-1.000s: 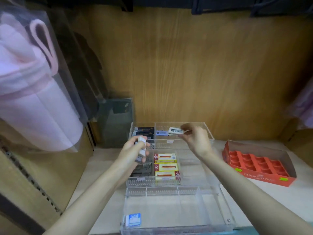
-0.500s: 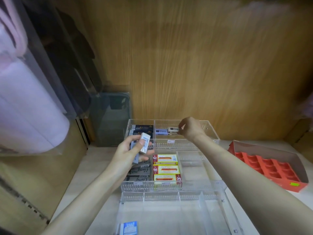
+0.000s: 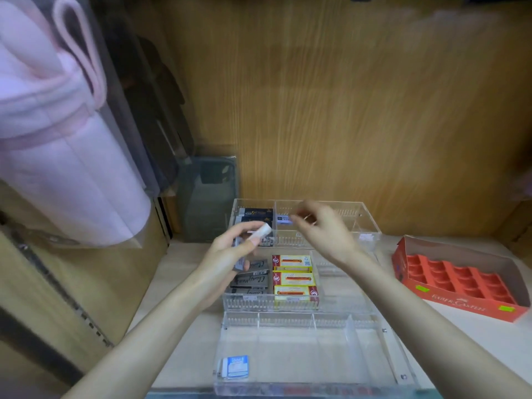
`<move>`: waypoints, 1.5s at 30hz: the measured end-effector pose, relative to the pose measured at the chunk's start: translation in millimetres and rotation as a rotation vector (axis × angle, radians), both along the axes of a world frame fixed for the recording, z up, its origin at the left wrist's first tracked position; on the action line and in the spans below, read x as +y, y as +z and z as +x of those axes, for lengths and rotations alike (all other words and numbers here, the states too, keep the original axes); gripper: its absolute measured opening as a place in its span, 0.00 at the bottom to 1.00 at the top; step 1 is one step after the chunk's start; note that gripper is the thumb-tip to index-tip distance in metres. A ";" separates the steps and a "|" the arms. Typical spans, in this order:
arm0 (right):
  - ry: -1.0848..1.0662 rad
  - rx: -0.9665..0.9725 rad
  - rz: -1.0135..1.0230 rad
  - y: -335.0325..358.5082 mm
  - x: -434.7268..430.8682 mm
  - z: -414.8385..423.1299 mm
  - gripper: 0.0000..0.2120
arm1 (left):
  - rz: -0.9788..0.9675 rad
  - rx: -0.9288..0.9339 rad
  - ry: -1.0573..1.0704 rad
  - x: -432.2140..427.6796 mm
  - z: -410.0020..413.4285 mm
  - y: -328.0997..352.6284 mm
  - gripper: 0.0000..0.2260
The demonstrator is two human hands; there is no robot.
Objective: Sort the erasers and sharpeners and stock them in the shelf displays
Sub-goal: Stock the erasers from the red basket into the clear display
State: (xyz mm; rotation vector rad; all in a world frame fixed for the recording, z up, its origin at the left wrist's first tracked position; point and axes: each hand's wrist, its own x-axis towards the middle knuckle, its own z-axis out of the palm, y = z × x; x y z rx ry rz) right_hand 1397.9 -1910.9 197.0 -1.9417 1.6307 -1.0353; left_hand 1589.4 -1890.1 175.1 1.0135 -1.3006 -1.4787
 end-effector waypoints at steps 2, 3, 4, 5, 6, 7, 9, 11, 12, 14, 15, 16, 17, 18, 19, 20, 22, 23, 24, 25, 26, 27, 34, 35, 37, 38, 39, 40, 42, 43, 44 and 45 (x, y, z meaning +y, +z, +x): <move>0.176 -0.213 0.193 0.5 25.6 14.7 0.04 | -0.104 -0.141 -0.025 6.6 2.7 1.9 0.13; 0.203 -0.322 0.246 -0.9 33.7 18.6 0.05 | -0.134 -0.167 -0.035 9.7 3.6 3.2 0.14; 0.199 -0.421 0.267 -2.3 38.9 20.2 0.05 | -0.150 -0.169 -0.049 12.5 4.4 4.6 0.15; 0.190 -0.503 0.276 -2.0 43.3 20.6 0.06 | -0.166 -0.170 -0.061 15.0 5.1 6.7 0.16; 0.189 -0.563 0.284 -0.7 46.8 20.4 0.06 | -0.183 -0.190 -0.064 17.5 5.6 9.5 0.16; 0.196 -0.601 0.292 0.7 49.7 20.2 0.07 | -0.205 -0.225 -0.064 19.8 5.6 13.2 0.16; 0.212 -0.618 0.288 3.9 54.3 20.5 0.08 | -0.249 -0.289 -0.056 23.3 4.9 19.9 0.16; 0.202 -0.644 0.253 5.6 57.4 21.0 0.09 | -0.264 -0.314 -0.038 24.8 3.5 24.4 0.17; 0.184 -0.679 0.234 6.3 58.4 20.4 0.09 | -0.259 -0.314 -0.026 25.1 3.1 25.8 0.17; 0.142 -0.736 0.198 6.7 59.1 17.6 0.10 | -0.241 -0.336 0.010 25.0 2.0 27.6 0.15; 0.129 -0.744 0.183 6.6 59.5 15.8 0.10 | -0.238 -0.360 0.027 24.4 1.2 28.0 0.13; 0.126 -0.737 0.172 5.8 59.5 14.0 0.11 | -0.239 -0.379 0.040 23.6 0.0 27.5 0.11; 0.129 -0.707 0.160 4.1 59.4 12.3 0.11 | -0.245 -0.392 0.050 22.6 -1.9 27.0 0.09; 0.125 -0.650 0.144 1.7 58.5 10.5 0.12 | -0.252 -0.402 0.058 21.0 -4.2 25.9 0.08; 0.114 -0.576 0.122 -0.9 57.5 8.6 0.12 | -0.259 -0.409 0.063 19.1 -7.2 24.8 0.07; 0.100 -0.507 0.097 -3.5 56.1 6.4 0.12 | -0.263 -0.412 0.065 16.7 -10.6 23.4 0.07; 0.074 -0.432 0.051 -10.4 51.2 0.2 0.13 | -0.267 -0.418 0.053 11.3 -18.3 20.1 0.07; 0.065 -0.420 0.042 -13.6 46.9 -3.7 0.12 | -0.262 -0.414 0.047 8.4 -22.1 18.0 0.09; 0.050 -0.401 0.037 -16.4 40.8 -8.6 0.12 | -0.244 -0.404 0.043 4.7 -25.9 15.4 0.11; 0.015 -0.363 0.030 -18.8 32.6 -14.7 0.11 | -0.217 -0.395 0.045 1.4 -29.3 13.1 0.13; -0.042 -0.309 0.015 -19.8 22.4 -21.6 0.11 | -0.185 -0.382 0.057 -2.2 -32.1 10.9 0.14; -0.115 -0.248 -0.004 -19.0 11.3 -29.4 0.11 | -0.149 -0.357 0.079 -5.6 -34.3 9.2 0.14; -0.278 0.044 0.092 -17.8 -50.9 -56.3 0.17 | -0.039 -0.174 0.162 -20.1 -27.2 -6.4 0.10; -0.284 0.061 0.103 -20.0 -56.2 -55.4 0.17 | -0.059 -0.192 0.171 -20.6 -24.7 -8.9 0.10; -0.305 0.083 0.122 -22.1 -63.8 -54.5 0.17 | -0.107 -0.225 0.200 -20.9 -21.6 -12.9 0.10; -0.313 0.086 0.133 -22.3 -66.4 -54.5 0.16 | -0.135 -0.255 0.216 -20.9 -20.4 -14.4 0.09; -0.319 0.089 0.143 -22.1 -68.2 -54.9 0.16 | -0.164 -0.284 0.230 -20.5 -19.6 -15.7 0.08; -0.324 0.102 0.154 -22.0 -69.7 -55.2 0.14 | -0.188 -0.300 0.243 -20.4 -18.6 -16.8 0.06; -0.324 0.150 0.178 -21.6 -71.5 -54.8 0.09 | -0.222 -0.304 0.258 -20.7 -17.2 -18.6 0.06; -0.322 0.164 0.189 -21.6 -72.3 -54.9 0.08 | -0.235 -0.314 0.263 -21.3 -16.8 -18.9 0.06; -0.318 0.171 0.195 -21.4 -72.8 -54.9 0.07 | -0.240 -0.324 0.267 -21.6 -16.0 -19.2 0.06; -0.311 0.174 0.195 -20.9 -72.6 -55.0 0.07 | -0.237 -0.324 0.266 -21.9 -15.6 -19.2 0.06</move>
